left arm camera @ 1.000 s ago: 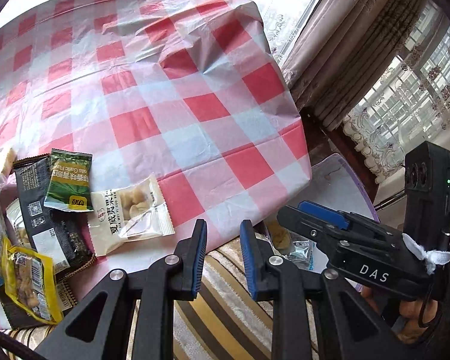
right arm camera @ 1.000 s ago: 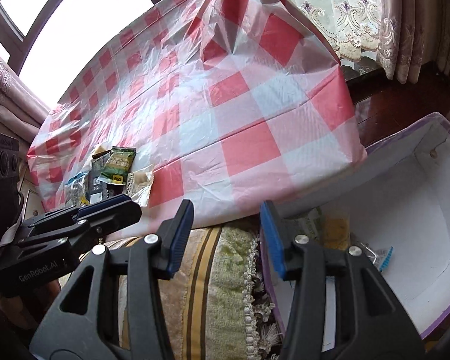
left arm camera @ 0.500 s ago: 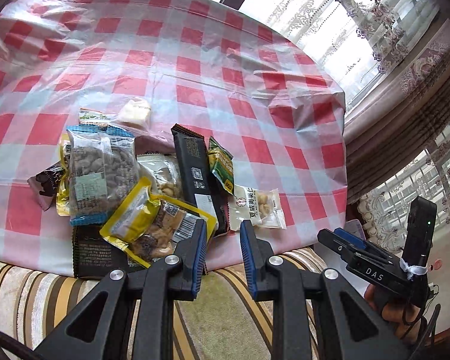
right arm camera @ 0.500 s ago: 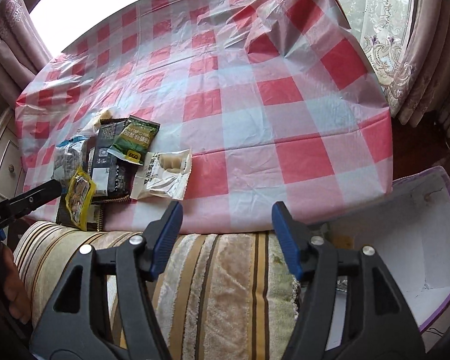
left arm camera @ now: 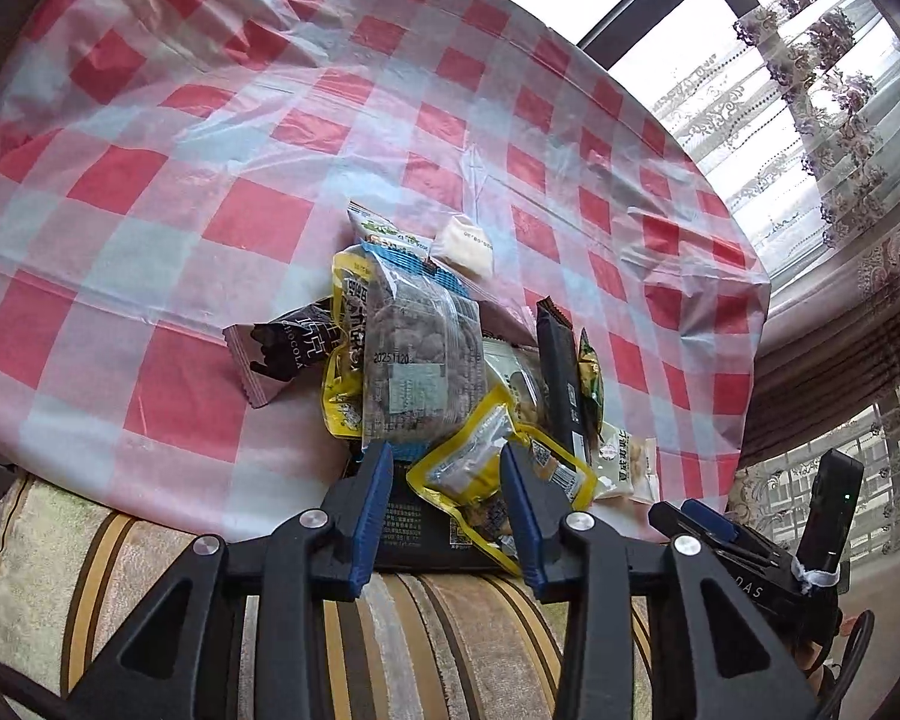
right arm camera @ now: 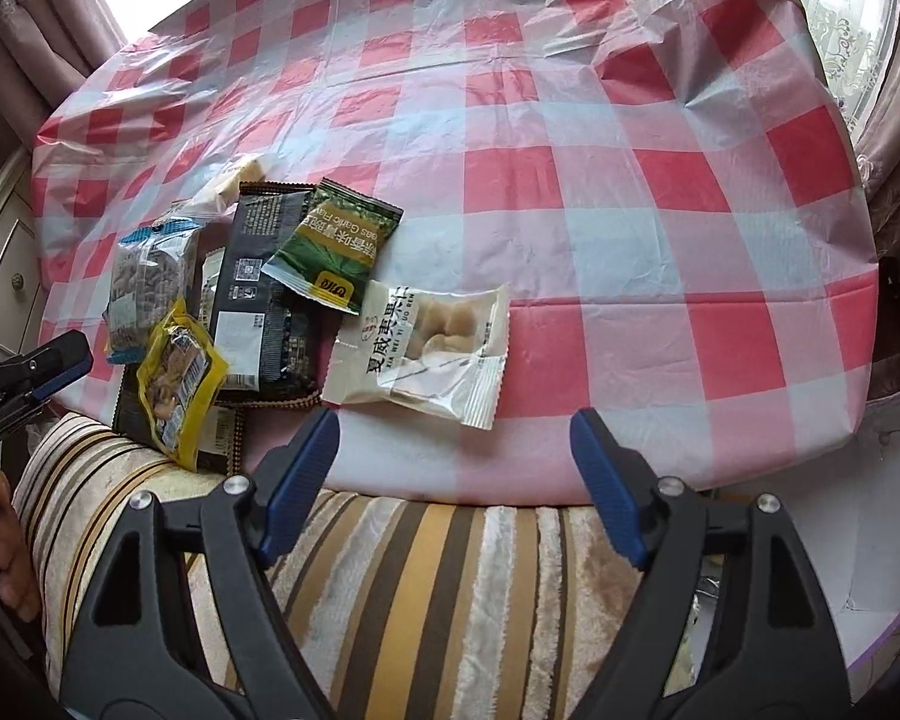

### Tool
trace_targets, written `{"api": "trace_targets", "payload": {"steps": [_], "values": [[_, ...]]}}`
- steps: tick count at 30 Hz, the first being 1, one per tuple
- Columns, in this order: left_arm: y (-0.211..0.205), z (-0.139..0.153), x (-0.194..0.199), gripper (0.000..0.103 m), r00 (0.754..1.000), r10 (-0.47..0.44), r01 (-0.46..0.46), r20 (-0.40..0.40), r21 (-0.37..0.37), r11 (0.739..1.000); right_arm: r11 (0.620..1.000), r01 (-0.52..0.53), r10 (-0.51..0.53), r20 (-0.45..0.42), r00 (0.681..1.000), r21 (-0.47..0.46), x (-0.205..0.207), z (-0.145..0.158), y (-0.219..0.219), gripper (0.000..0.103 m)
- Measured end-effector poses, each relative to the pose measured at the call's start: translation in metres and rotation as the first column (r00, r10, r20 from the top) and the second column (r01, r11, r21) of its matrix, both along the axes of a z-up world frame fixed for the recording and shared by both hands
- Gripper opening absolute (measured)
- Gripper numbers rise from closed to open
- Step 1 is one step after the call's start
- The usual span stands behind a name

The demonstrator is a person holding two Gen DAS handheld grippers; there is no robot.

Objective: Organize snacks
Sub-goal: 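Return both tools to the snack pile on the table, then grasp the white nut packet with the right tool while the left tool grasps a clear bag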

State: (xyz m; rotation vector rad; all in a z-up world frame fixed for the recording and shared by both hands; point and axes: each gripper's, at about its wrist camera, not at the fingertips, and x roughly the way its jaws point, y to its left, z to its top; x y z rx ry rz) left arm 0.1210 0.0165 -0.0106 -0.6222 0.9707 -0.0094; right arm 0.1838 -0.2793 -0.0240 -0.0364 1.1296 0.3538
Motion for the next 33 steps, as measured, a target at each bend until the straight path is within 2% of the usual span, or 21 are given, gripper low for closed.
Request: {"api": "trace_targets", "payload": {"steps": [3,6,13,17,22,27,28,29,33], "values": [[0.005,-0.001,0.009,0.040,1.000,0.009,-0.009,-0.007,0.031,0.999,1.000,-0.010,0.010,-0.017,1.000,-0.004,0.005,-0.006,0.009,0.081],[0.010,-0.004,0.017,0.046,1.000,0.016,-0.015,-0.014,0.039,0.999,1.000,-0.012,0.012,-0.033,0.999,-0.003,0.011,-0.012,0.014,0.081],[0.008,-0.013,0.037,0.047,0.999,-0.009,0.012,-0.043,0.076,0.997,1.000,0.002,0.000,-0.069,0.998,0.020,0.024,-0.022,0.020,0.081],[0.000,-0.014,0.044,0.056,0.998,-0.027,0.034,-0.053,0.125,0.992,0.999,0.021,-0.019,-0.082,0.996,0.032,0.031,-0.026,0.020,0.081],[-0.007,-0.015,0.053,0.057,0.997,-0.042,0.055,-0.072,0.190,0.980,1.000,0.021,-0.021,-0.065,0.998,-0.001,0.040,-0.027,0.029,0.082],[-0.015,-0.021,0.062,0.056,0.994,-0.066,0.087,-0.091,0.243,0.966,0.994,-0.004,0.001,-0.032,0.999,-0.108,0.040,-0.032,0.044,0.079],[-0.017,-0.020,0.062,0.053,0.994,-0.067,0.088,-0.089,0.256,0.963,0.991,-0.006,0.003,-0.023,1.000,-0.130,0.040,-0.032,0.047,0.074],[-0.018,-0.019,0.061,0.044,0.995,-0.069,0.087,-0.078,0.265,0.960,0.991,-0.014,0.012,-0.013,1.000,-0.137,0.039,-0.032,0.048,0.070],[-0.023,-0.015,0.057,0.039,0.995,-0.080,0.093,-0.056,0.289,0.953,0.991,-0.016,0.016,-0.006,1.000,-0.130,0.038,-0.032,0.047,0.066]]}}
